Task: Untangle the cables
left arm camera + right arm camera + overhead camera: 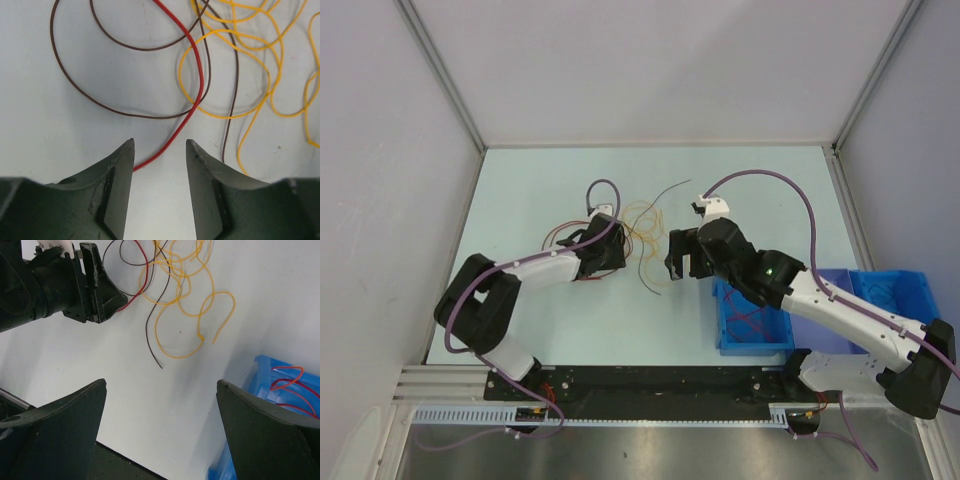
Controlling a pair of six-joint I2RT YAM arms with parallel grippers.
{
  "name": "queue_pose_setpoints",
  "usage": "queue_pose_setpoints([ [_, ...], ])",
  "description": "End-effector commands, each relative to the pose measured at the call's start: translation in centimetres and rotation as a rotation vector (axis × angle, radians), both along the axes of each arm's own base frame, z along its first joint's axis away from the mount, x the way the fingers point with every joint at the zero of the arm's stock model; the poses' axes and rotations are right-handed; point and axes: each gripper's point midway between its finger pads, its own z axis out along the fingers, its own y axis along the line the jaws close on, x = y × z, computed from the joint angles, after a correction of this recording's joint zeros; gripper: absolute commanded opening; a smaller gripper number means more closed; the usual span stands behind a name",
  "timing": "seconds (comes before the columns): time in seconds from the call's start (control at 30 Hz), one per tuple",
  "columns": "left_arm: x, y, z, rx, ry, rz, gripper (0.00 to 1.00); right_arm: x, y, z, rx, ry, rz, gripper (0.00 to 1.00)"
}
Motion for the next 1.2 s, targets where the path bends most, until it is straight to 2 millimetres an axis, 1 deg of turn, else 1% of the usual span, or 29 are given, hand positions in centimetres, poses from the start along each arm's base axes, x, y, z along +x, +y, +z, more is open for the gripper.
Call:
queue_pose_setpoints([
  [0.0, 1.1, -1.4, 2.2, -0.065, -0.090, -0.032, 0.51, 0.1, 0.4, 0.1, 0.020, -0.001, 0.004, 0.95],
  [0.07, 1.2, -1.6, 2.1, -0.059, -0.076, -0.042, 0.51, 0.1, 0.4, 0.0, 0.019, 0.000, 0.006, 0.95],
  [0.1, 1.2, -1.7, 1.5, -0.045, -0.058, -0.047, 0.51, 0.1, 0.4, 0.0, 0.018, 0.001, 0.004, 0.95],
  [0.13, 1.6, -2.0, 1.8, -0.047, -0.060, -0.050, 0.50, 0.1, 0.4, 0.1, 0.021, -0.002, 0.004, 0.95],
  [0.17, 1.5, -1.9, 1.5, -0.036, -0.043, -0.052, 0.50, 0.1, 0.4, 0.0, 0.019, 0.000, 0.004, 0.95],
  [0.2, 1.4, -2.0, 0.7, -0.022, -0.016, -0.060, 0.50, 0.0, 0.5, 0.0, 0.021, 0.002, 0.008, 0.95],
  [0.23, 1.9, -2.4, 1.0, -0.025, -0.017, -0.065, 0.50, 0.1, 0.4, 0.0, 0.022, 0.002, 0.004, 0.95],
  [0.3, 1.7, -2.3, 0.3, -0.001, 0.019, -0.066, 0.49, 0.1, 0.5, -0.1, 0.021, 0.004, 0.005, 0.95],
  [0.43, 2.0, -2.4, -0.4, 0.028, 0.056, -0.063, 0.42, 0.1, 0.5, -0.2, 0.021, 0.005, 0.004, 0.95],
  [0.5, 2.0, -2.4, -0.5, 0.033, 0.061, -0.057, 0.41, 0.0, 0.4, -0.2, 0.017, 0.005, 0.006, 0.95],
  [0.57, 2.1, -2.4, -0.5, 0.035, 0.061, -0.054, 0.35, 0.0, 0.4, -0.2, 0.018, 0.005, 0.005, 0.95],
  [0.7, 2.0, -2.3, -0.7, 0.046, 0.068, -0.047, 0.26, 0.0, 0.3, -0.2, 0.018, 0.005, 0.004, 0.95],
  [0.73, 2.0, -2.3, -0.6, 0.050, 0.067, -0.046, 0.20, 0.0, 0.3, -0.2, 0.016, 0.005, 0.003, 0.95],
  [0.9, 2.0, -2.3, -0.5, 0.056, 0.061, -0.045, 0.00, -0.1, 0.2, -0.2, 0.017, 0.006, 0.002, 0.95],
  [0.97, 2.0, -2.2, -0.3, 0.051, 0.051, -0.044, 0.00, -0.1, 0.2, -0.2, 0.017, 0.006, 0.002, 0.95],
  [1.07, 2.1, -2.2, 0.6, 0.052, 0.037, -0.050, 0.00, -0.2, 0.2, 0.1, 0.025, 0.001, 0.005, 0.95],
  [1.17, 2.4, -2.1, 2.3, 0.066, 0.025, -0.052, 0.00, -0.4, -0.2, 0.8, 0.041, -0.007, 0.003, 0.95],
])
